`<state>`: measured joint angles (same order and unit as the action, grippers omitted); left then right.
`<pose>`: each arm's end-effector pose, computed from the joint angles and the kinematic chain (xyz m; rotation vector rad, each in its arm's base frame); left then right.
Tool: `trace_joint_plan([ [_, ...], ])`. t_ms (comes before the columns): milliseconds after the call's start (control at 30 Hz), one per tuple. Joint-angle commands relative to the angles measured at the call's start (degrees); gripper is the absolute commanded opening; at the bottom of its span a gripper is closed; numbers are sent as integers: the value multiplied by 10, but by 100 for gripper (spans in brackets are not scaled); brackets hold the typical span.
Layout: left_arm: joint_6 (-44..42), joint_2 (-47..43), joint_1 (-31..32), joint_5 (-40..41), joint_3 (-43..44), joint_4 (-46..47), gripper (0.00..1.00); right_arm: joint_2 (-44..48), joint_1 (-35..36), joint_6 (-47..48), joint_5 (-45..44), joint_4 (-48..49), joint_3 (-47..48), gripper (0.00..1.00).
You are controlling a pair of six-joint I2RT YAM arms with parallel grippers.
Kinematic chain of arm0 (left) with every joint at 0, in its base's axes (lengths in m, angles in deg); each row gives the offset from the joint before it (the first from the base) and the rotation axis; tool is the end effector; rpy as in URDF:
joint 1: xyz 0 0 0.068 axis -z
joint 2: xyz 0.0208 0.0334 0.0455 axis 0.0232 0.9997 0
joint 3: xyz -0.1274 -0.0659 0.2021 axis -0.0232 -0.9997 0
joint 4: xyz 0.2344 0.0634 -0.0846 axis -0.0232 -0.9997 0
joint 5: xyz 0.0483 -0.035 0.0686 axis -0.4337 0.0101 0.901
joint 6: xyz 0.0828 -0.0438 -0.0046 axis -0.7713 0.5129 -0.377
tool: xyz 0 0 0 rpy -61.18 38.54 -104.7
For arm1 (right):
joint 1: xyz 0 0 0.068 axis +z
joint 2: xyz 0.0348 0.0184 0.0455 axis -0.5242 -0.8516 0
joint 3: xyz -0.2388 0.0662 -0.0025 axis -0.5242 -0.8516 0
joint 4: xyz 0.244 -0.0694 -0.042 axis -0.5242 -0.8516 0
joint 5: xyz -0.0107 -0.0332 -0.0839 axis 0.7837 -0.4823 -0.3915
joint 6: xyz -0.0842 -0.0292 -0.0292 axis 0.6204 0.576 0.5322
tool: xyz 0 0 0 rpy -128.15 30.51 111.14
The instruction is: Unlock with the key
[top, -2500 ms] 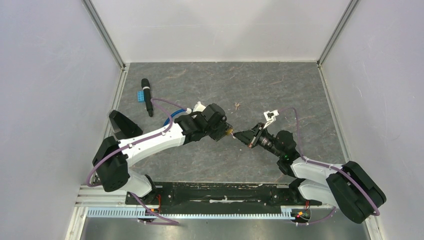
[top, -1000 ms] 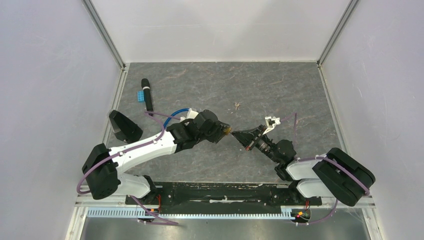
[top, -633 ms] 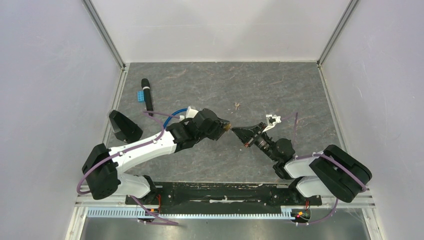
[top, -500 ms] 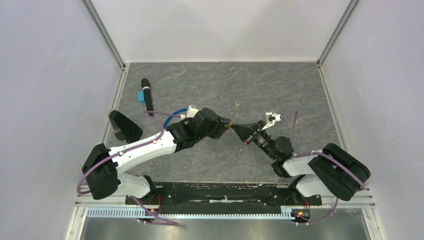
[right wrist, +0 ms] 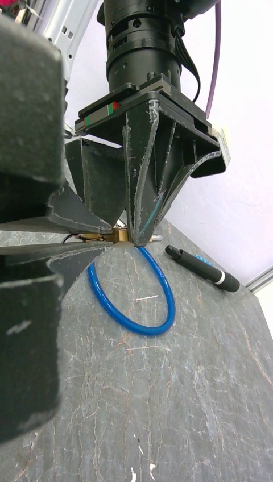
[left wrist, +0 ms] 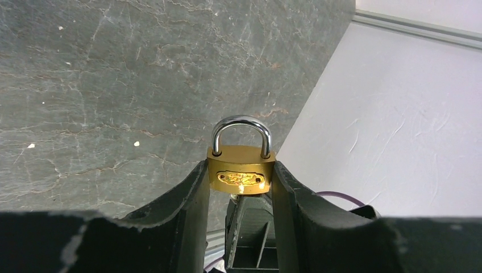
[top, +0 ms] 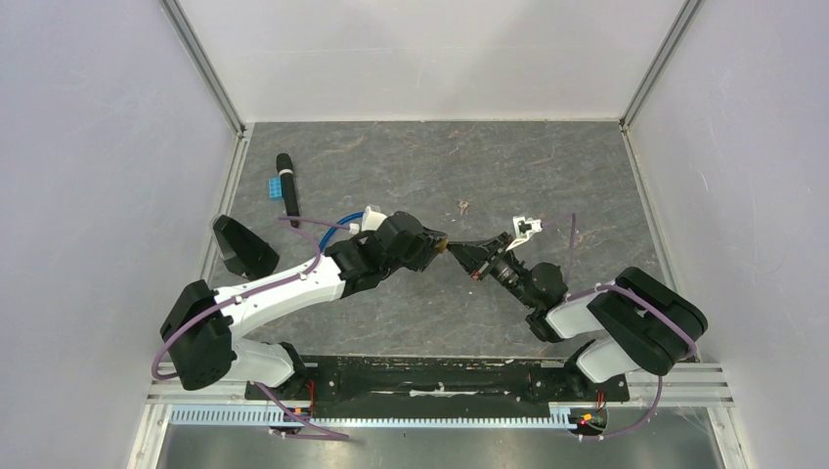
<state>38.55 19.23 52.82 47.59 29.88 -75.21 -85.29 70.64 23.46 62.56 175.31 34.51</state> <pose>0.2159 -0.2543 0.2088 -1.1171 2.1847 -1.0532 0.2058 0.1818 0.1662 -0.1008 1.4874 1.2463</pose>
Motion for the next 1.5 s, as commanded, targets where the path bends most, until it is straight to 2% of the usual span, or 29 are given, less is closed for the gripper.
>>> trace_joint_plan([
  [0, -13, -12, 23, -112, 2, 98, 2, 15, -1, 1, 37, 46, 30, 18],
  [133, -25, -28, 3, -97, -9, 62, 2, 76, -20, -4, 59, -13, 6, 43],
  [267, -34, -36, -6, -80, -12, 43, 2, 148, -37, 21, 84, -125, 6, 50],
  [500, -55, -35, -10, -69, -5, 13, 2, 254, -44, 84, 83, -361, 29, 50],
  [667, -64, -38, -10, -58, 1, 7, 2, 281, -47, 103, 87, -455, 53, 44],
  [1033, -82, -45, -11, -42, 14, -20, 2, 247, -62, 53, 164, -414, 76, 26],
  [1467, -86, -30, -11, -41, 30, -29, 2, 240, -61, 54, 179, -455, 98, 24],
])
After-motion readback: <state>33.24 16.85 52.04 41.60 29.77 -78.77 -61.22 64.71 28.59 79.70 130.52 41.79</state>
